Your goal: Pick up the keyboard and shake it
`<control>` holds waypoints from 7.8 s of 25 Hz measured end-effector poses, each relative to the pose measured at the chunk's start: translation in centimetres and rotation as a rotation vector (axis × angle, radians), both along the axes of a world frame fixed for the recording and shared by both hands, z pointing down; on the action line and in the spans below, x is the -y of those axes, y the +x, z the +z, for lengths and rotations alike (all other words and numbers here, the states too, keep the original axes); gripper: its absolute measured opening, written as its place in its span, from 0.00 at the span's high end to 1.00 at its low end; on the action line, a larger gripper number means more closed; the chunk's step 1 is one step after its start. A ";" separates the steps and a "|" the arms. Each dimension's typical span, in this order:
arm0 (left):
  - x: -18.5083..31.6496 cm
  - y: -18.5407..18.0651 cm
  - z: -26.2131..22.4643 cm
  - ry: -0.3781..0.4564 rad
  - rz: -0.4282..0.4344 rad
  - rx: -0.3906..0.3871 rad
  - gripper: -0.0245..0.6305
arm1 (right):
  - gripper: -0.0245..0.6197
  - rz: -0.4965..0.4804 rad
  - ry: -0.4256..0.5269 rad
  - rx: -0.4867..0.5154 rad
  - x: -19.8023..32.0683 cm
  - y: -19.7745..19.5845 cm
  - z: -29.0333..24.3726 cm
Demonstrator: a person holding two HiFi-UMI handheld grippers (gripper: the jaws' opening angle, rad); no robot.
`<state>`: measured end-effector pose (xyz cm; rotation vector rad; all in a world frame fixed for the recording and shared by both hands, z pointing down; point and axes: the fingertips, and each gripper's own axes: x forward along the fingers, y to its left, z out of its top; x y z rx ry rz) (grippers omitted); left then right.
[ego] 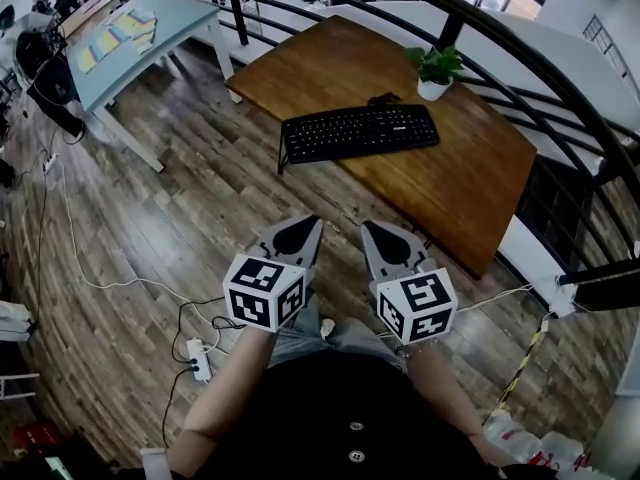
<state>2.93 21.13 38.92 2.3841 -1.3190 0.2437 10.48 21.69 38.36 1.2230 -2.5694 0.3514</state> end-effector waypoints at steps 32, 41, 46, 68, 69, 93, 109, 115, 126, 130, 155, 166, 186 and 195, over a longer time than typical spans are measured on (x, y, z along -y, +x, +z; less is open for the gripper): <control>26.9 -7.0 4.8 -0.102 0.161 -0.003 0.93 | 0.92 0.180 -0.109 0.015 26.3 -6.5 4.4; 27.6 -7.6 6.8 -0.147 0.122 -0.004 0.93 | 0.92 0.141 -0.173 -0.008 27.1 -7.0 6.5; 27.6 -7.6 8.1 -0.180 0.093 -0.012 0.93 | 0.92 0.100 -0.215 -0.021 27.4 -6.8 7.8; 25.6 -11.4 15.7 -0.386 -0.076 0.025 0.93 | 0.92 0.044 -0.315 -0.056 27.9 -4.1 13.1; 25.5 -11.5 15.9 -0.393 -0.082 0.017 0.93 | 0.92 0.048 -0.314 -0.052 28.0 -4.0 13.2; 26.8 -7.1 20.1 -0.639 0.006 -0.538 0.54 | 0.92 0.137 -0.360 -0.066 27.2 -1.5 16.4; 27.1 -4.9 21.7 -0.688 0.074 -0.726 0.54 | 0.92 0.164 -0.363 -0.036 26.1 -0.9 17.0; 27.0 -4.5 20.9 -0.652 0.110 -0.740 0.72 | 0.92 0.174 -0.366 -0.033 25.8 -0.6 17.3; 26.4 -4.2 20.3 -0.700 0.105 -0.769 0.79 | 0.92 0.202 -0.370 -0.001 25.6 -0.3 17.2; 26.1 -3.9 20.0 -0.720 0.095 -0.795 0.80 | 0.92 0.235 -0.394 0.037 25.9 0.2 17.3; 26.1 -4.3 15.6 -0.700 0.150 -0.715 0.81 | 0.59 0.397 -0.666 0.613 25.6 2.0 18.5; 26.0 -4.3 13.8 -0.693 0.165 -0.719 0.81 | 0.56 0.398 -0.653 0.950 29.5 1.0 17.5; 26.0 -4.3 14.1 -0.698 0.190 -0.661 0.81 | 0.76 0.511 -0.569 1.253 34.1 2.3 18.8; 26.1 -4.2 13.5 -0.633 0.239 -0.649 0.80 | 0.76 0.502 -0.532 1.259 34.0 2.5 18.4</control>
